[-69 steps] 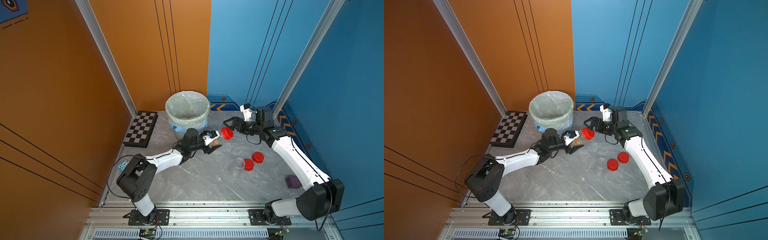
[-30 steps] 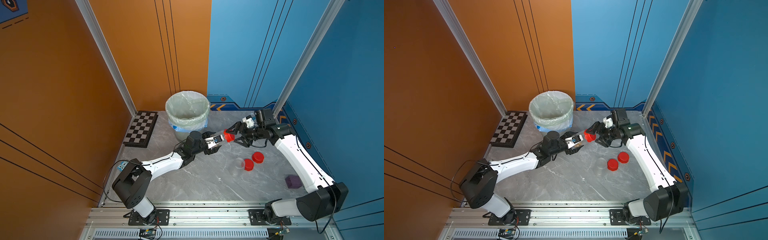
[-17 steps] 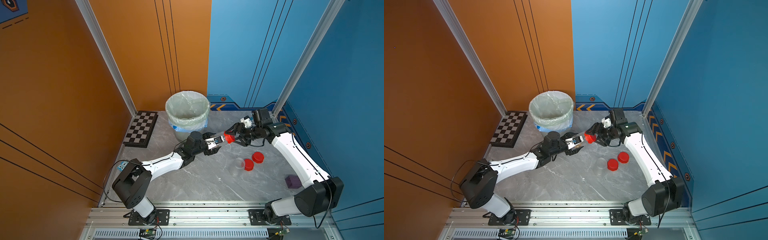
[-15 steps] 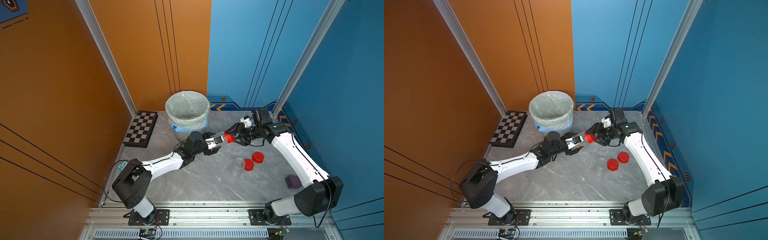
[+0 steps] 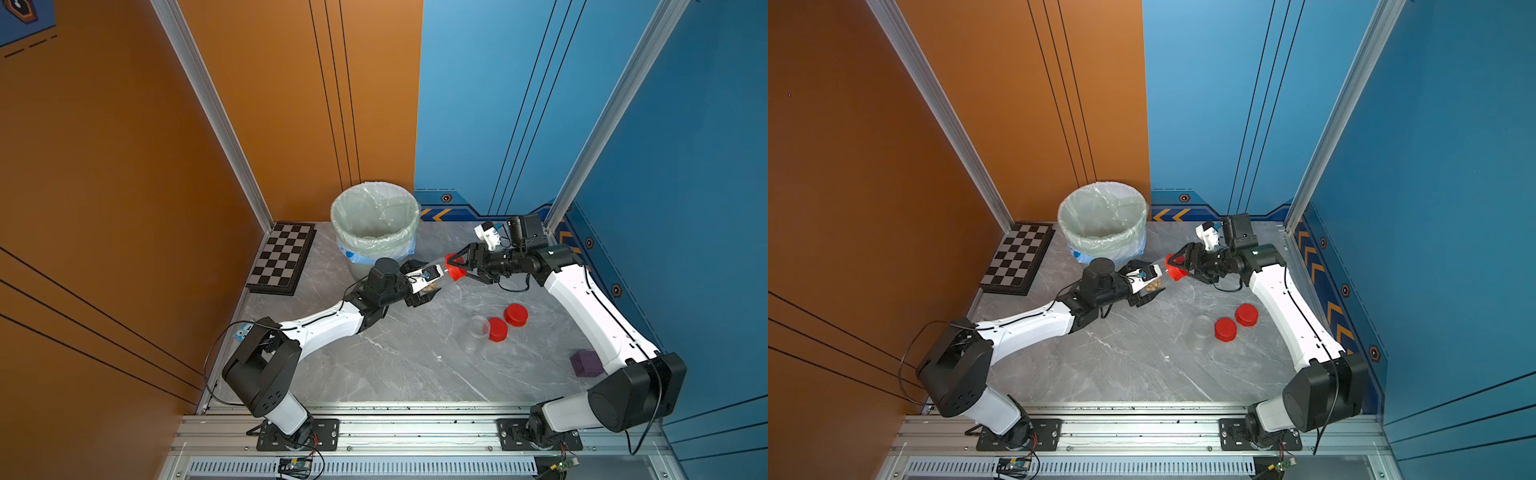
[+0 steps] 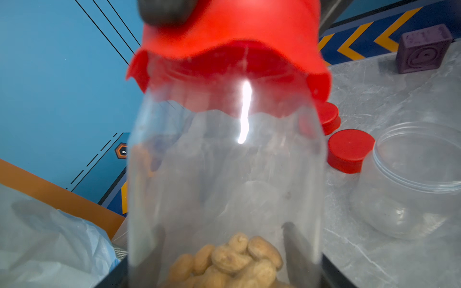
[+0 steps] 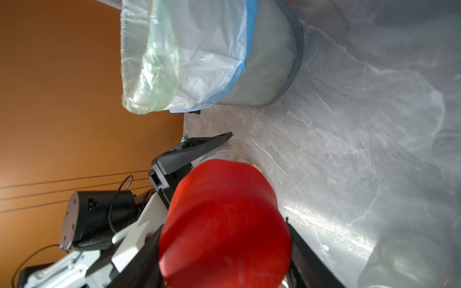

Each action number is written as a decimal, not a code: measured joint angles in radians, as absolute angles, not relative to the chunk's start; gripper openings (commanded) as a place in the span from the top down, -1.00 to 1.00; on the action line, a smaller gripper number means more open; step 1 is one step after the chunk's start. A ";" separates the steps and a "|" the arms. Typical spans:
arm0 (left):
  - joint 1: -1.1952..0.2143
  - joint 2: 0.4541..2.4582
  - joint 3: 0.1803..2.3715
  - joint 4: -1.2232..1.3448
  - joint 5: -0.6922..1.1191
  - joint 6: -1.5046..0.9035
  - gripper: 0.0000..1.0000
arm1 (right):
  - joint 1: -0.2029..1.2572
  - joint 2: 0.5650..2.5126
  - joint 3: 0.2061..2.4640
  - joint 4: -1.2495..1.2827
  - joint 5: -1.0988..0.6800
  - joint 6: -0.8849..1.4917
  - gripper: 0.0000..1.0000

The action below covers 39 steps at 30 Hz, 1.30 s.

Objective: Empty moldy peanuts from jars
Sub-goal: Unscrew the lid from the jar.

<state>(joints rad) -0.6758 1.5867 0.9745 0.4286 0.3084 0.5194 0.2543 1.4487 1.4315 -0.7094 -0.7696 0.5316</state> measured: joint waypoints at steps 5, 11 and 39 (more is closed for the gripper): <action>-0.653 1.578 0.975 0.428 0.392 0.463 0.13 | 0.254 1.442 1.431 -0.693 -0.812 0.309 -0.05; -0.641 1.553 0.975 0.422 0.454 0.427 0.13 | 0.237 1.429 1.431 -0.675 -0.908 0.109 -0.06; -0.634 1.539 0.975 0.413 0.503 0.409 0.15 | 0.236 1.441 1.457 -0.669 -1.008 -0.026 -0.10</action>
<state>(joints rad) -0.6338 1.5387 0.9749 0.4133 0.5030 0.4091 0.2356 1.4410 1.4570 -0.6689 -1.0080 -0.0261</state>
